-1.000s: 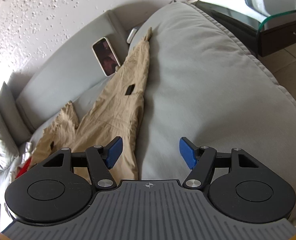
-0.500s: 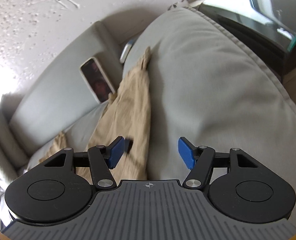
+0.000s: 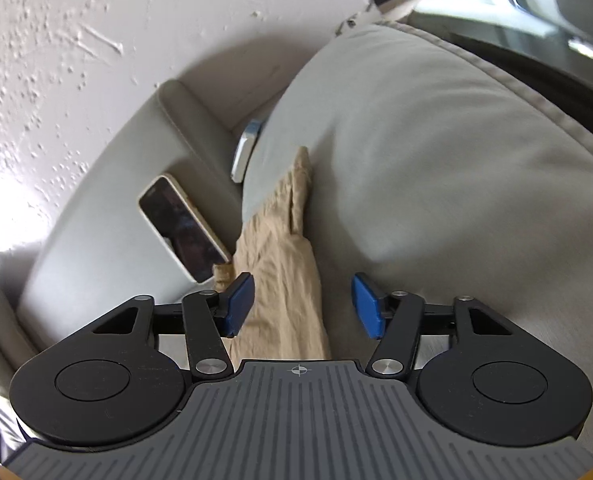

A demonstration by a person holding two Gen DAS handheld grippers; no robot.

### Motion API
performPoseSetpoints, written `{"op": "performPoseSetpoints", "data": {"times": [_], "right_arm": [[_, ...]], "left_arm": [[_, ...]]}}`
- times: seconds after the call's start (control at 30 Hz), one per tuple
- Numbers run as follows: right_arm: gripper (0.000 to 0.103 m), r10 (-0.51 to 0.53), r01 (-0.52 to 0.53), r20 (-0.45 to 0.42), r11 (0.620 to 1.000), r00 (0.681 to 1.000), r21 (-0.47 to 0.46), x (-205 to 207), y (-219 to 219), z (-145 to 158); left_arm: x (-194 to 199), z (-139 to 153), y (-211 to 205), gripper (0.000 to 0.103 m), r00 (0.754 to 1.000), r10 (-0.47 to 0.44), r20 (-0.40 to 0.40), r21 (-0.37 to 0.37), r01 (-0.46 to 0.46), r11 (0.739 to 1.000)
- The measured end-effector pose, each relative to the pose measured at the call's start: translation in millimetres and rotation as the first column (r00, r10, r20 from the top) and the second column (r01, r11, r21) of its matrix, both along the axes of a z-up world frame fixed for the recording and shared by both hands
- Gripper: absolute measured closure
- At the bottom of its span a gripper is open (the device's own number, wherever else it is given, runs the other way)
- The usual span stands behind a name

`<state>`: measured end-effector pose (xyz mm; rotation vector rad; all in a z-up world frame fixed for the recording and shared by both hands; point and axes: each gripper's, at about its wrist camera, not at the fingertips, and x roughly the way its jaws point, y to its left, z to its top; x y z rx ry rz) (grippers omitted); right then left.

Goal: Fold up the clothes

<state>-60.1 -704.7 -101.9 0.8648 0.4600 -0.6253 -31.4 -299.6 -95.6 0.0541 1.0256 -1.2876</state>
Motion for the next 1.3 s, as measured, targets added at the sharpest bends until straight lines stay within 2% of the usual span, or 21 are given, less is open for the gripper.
{"op": "performPoseSetpoints", "data": {"times": [0.07,0.13,0.17,0.2,0.33,0.47,0.67,0.8,0.9,0.97,1.1,1.23,1.3], "right_arm": [[0.047,-0.012,0.012,-0.020,1.000,1.000,0.007,12,-5,1],[0.055,-0.012,0.013,-0.050,1.000,0.999,0.015,24,-9,2],[0.075,-0.007,0.007,-0.069,1.000,0.998,0.002,28,-8,3],[0.091,-0.002,0.001,-0.089,1.000,0.996,-0.010,33,-7,5],[0.093,0.050,-0.074,-0.152,0.985,0.987,-0.157,44,14,22],[0.094,0.109,-0.165,-0.198,0.940,0.974,-0.297,54,42,45],[0.094,0.216,-0.252,-0.139,0.898,0.966,-0.362,88,87,99],[0.094,0.313,-0.343,-0.142,0.838,0.939,-0.425,136,135,127],[0.095,0.372,-0.405,-0.166,0.783,0.913,-0.473,182,177,137],[0.095,0.409,-0.437,-0.166,0.766,0.897,-0.472,215,204,135],[0.095,0.496,-0.537,-0.216,0.711,0.841,-0.455,279,272,106],[0.095,0.577,-0.630,-0.264,0.646,0.773,-0.432,342,339,78],[0.095,0.612,-0.681,-0.306,0.611,0.729,-0.404,366,372,55]], "left_arm": [[5,-1,2,0.101,1.000,0.011,-0.016,-0.011,-0.011,1.000],[11,-1,6,0.101,0.999,0.021,-0.033,-0.025,-0.022,0.999],[13,0,9,0.101,0.999,0.028,-0.036,-0.034,-0.029,0.999],[15,2,12,0.101,0.999,0.035,-0.040,-0.043,-0.037,0.998],[26,5,26,0.101,0.995,0.072,-0.064,-0.076,-0.077,0.994],[38,11,48,0.101,0.986,0.125,-0.109,-0.120,-0.138,0.983],[56,18,108,0.101,0.953,0.215,-0.212,-0.211,-0.259,0.942],[64,15,151,0.101,0.926,0.294,-0.236,-0.221,-0.346,0.912],[72,8,178,0.102,0.896,0.362,-0.258,-0.209,-0.418,0.884],[79,5,197,0.102,0.874,0.404,-0.271,-0.200,-0.462,0.864],[85,-8,218,0.102,0.831,0.476,-0.288,-0.147,-0.530,0.835],[90,-25,231,0.103,0.794,0.530,-0.296,-0.069,-0.572,0.818],[92,-34,235,0.103,0.778,0.546,-0.312,-0.034,-0.583,0.812]]}}
